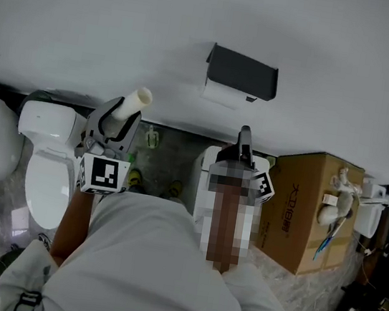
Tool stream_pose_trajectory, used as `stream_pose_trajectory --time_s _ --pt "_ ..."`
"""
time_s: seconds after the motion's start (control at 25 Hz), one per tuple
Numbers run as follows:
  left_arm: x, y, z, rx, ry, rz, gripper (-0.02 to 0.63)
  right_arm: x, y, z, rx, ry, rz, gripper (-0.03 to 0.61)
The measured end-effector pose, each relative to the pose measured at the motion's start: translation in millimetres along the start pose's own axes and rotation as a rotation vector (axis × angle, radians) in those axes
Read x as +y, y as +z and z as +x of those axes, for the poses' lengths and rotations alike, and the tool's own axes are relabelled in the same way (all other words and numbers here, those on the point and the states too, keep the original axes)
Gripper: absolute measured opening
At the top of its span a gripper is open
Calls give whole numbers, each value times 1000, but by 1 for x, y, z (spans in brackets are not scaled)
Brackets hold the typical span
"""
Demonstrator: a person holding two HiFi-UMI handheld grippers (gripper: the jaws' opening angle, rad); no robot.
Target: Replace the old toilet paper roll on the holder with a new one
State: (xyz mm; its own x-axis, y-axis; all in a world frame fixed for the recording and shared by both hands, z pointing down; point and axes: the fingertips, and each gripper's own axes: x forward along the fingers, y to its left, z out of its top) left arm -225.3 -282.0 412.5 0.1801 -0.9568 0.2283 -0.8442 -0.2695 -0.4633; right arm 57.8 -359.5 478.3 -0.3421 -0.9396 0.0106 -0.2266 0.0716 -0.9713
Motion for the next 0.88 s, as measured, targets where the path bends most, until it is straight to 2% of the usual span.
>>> stream_pose_trajectory --time_s 0.32,0.68,0.88 --pt "-25 29 25 -87 -87 -11 201 32 40 -42 -20 -36 -395 54" --pt "-34 62 36 -176 -130 -71 201 69 61 -72 -47 -72 -778 5" --pt "-28 70 34 -209 -122 -152 201 82 67 -81 -78 -75 -890 5"
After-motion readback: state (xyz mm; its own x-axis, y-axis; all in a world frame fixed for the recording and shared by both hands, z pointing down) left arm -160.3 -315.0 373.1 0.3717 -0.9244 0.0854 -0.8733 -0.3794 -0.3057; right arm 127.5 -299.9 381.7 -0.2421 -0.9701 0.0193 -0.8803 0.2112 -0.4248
